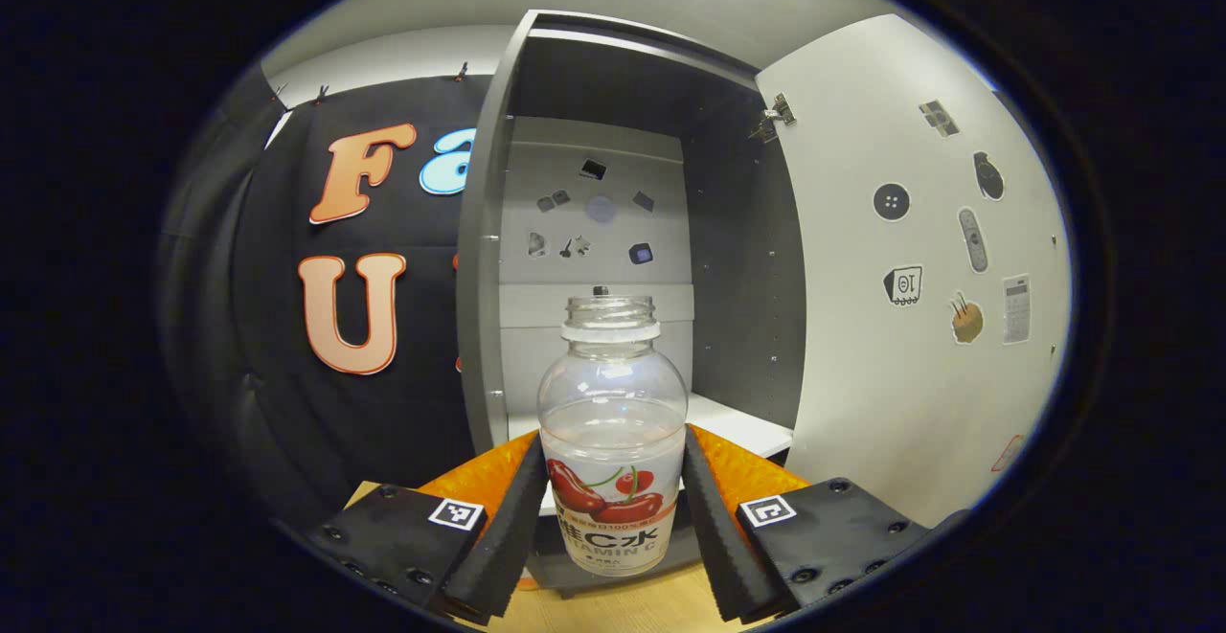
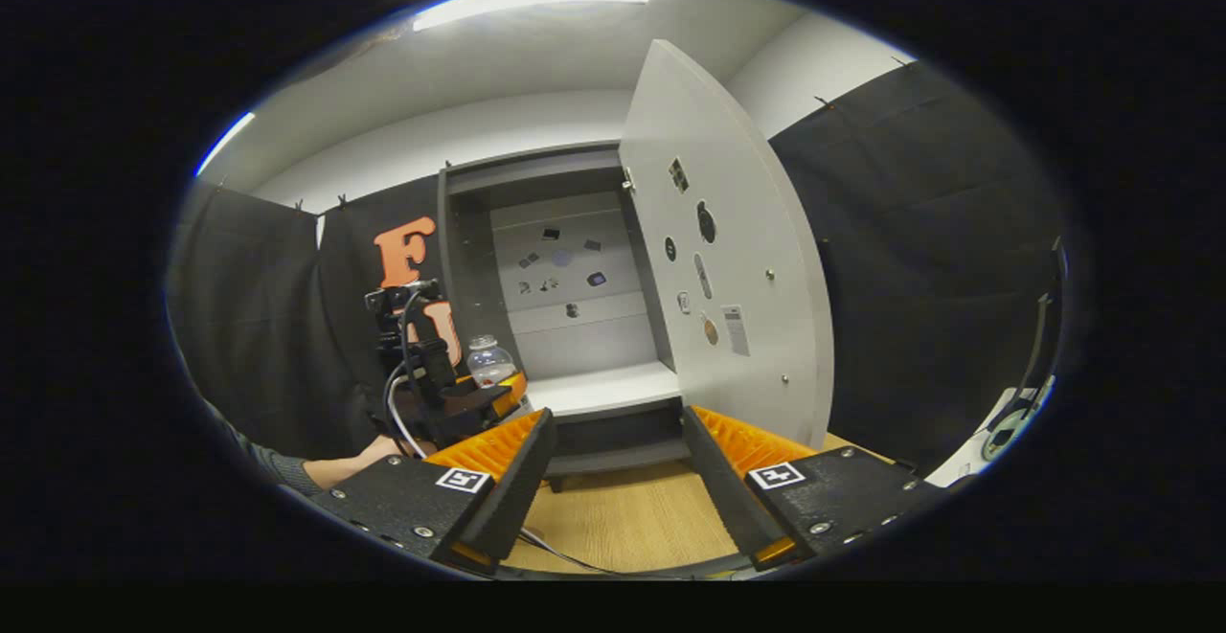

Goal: Open the cabinet door with the right hand, grasp the bottle in the cabinet with the left hand and place it on the coaster, then close the cabinet door with the right hand.

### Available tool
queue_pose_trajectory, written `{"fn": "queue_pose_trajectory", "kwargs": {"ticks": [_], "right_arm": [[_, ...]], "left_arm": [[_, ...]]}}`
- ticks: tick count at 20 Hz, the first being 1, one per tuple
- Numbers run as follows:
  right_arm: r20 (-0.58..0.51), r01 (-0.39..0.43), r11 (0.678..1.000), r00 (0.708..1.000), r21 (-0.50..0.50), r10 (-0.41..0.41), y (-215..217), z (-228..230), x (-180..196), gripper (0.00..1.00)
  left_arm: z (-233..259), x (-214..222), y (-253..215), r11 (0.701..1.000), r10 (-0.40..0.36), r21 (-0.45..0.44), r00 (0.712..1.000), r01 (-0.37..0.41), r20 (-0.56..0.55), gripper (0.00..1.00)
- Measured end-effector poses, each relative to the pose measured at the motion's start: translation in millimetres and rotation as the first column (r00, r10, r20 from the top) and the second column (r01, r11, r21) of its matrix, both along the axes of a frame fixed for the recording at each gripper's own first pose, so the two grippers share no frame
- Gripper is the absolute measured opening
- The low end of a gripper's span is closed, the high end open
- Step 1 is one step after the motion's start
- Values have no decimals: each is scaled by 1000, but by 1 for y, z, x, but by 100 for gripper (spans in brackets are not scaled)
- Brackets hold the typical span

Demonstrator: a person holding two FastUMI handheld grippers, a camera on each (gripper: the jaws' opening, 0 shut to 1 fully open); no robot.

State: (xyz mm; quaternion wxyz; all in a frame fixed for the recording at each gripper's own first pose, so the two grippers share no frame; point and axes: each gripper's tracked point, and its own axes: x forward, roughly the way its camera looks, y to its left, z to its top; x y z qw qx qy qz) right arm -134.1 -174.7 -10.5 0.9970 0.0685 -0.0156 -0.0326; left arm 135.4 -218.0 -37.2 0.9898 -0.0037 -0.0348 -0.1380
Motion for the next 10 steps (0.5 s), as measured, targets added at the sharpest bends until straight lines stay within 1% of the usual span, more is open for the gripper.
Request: {"fn": "queue_pose_trajectory", "kwargs": {"ticks": [2, 3, 4, 5, 6, 7, 8, 9, 10], "right_arm": [[4, -40, 999, 999, 13, 40, 3, -1, -8, 83], [3, -55, 998, 998, 15, 55, 3, -2, -9, 87], [-1, -65, 998, 998, 15, 65, 2, -4, -10, 83], [-4, -76, 997, 997, 16, 76, 1, -5, -11, 83], [-4, -88, 996, 996, 19, 88, 2, -7, -14, 83], [-7, -98, 995, 995, 23, 99, 3, -10, -17, 83], [-13, -106, 994, 994, 25, 107, 3, -14, -20, 87], [-22, -109, 994, 994, 25, 110, 2, -18, -23, 83], [-32, -109, 994, 993, 27, 109, 0, -23, -26, 83]], "left_arm": [[-20, -18, 22, 999, 54, -1, 998, -54, -24, 82], [-30, -24, 29, 997, 72, -6, 997, -72, -37, 82], [-41, -31, 37, 996, 87, -8, 995, -88, -50, 81], [-50, -38, 44, 995, 101, -7, 993, -102, -59, 81], [-57, -42, 50, 994, 109, -9, 992, -110, -63, 84], [-66, -48, 55, 993, 120, -11, 990, -121, -70, 82], [-76, -54, 57, 992, 120, -13, 990, -122, -75, 81], [-86, -58, 60, 992, 123, -12, 989, -125, -79, 82], [-98, -64, 61, 992, 124, -9, 989, -125, -85, 82]]}}
